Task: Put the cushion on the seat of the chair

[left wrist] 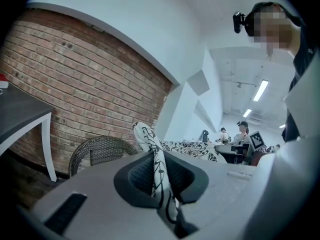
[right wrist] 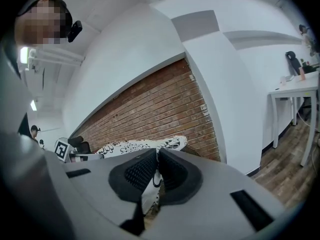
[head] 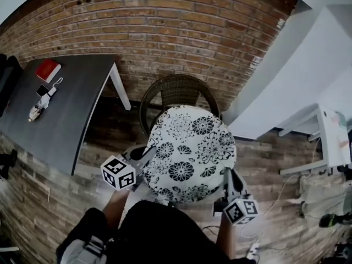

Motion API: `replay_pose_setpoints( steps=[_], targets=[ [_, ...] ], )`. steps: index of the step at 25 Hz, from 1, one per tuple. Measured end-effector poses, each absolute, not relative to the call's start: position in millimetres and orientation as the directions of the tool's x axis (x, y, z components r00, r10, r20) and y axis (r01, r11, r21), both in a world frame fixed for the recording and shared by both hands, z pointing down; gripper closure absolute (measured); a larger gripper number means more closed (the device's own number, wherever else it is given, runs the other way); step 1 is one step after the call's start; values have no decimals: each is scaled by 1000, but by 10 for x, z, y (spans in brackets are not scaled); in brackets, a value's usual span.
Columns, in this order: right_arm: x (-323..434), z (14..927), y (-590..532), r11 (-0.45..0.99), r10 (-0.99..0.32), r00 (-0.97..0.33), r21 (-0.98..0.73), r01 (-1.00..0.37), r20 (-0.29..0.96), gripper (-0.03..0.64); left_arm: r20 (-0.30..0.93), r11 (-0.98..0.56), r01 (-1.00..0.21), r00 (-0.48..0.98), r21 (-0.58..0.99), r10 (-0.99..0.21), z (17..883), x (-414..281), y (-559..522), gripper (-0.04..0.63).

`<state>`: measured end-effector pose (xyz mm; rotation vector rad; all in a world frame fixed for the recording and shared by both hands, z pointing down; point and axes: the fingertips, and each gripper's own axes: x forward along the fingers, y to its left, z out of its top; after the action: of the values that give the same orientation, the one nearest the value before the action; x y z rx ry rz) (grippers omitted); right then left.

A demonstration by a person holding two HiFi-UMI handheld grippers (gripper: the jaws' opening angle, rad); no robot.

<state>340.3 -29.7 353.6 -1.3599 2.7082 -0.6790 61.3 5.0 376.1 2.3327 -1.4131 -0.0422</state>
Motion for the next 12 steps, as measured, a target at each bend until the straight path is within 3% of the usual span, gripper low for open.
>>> replay_pose_setpoints(
  steps=[12],
  targets=[
    [3121,3823,-1129,522,-728,-644,-419,-743,236,600,239,-347,-859,452,377,-859,4069,400,-650,580]
  ],
)
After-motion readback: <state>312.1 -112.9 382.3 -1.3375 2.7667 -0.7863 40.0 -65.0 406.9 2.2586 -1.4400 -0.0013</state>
